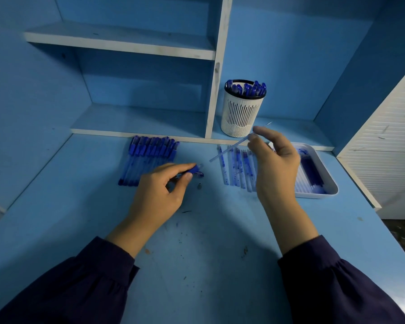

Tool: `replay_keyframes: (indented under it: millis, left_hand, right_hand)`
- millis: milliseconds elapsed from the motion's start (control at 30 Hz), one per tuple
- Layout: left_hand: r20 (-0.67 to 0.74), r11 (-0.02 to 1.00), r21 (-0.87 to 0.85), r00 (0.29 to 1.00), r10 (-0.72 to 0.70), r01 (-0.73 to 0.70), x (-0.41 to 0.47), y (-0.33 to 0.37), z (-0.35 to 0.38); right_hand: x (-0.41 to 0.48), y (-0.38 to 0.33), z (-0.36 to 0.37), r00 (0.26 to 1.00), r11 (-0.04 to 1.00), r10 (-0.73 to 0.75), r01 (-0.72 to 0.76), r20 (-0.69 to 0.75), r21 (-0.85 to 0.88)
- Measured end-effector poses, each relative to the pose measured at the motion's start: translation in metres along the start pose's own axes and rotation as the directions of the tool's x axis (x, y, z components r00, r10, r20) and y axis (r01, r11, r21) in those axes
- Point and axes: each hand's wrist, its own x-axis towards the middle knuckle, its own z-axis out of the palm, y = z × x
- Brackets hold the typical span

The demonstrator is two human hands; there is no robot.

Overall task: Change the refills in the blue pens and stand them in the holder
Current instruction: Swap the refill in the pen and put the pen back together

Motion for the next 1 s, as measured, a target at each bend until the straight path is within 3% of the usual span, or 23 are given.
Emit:
replay_keyframes:
  millis: [133,333,633,1000]
  left_hand:
    - [-0.049,0.998,0.01,0.996,0.07,-0.069,0.003,-0.001,0.003]
    - [-0.105,0.987,0.026,0.981,0.16,-0.159,0.014,0.0,0.011]
    - [-0.104,0.977,0.072,0.972,0.21,-0.203,0.035,-0.005,0.029]
    - [-0.05,0.979,0.049,0.978,0.201,-0.198,0.037,-0.006,0.031]
  right_hand:
    - [0.024,0.003,-0.008,0.998,0.999,0.048,-0.048,0.048,0.004]
    - [0.05,0.015,-0.006,0.929,0.934,0.237,-0.137,0.284,-0.331]
    - [0.063,0.031,0.008,0.898,0.737,0.266,0.046,0.352,-0.675]
    - [0.064,0.039,0.012,0.891,0.543,0.17,0.272,0.421,-0.794]
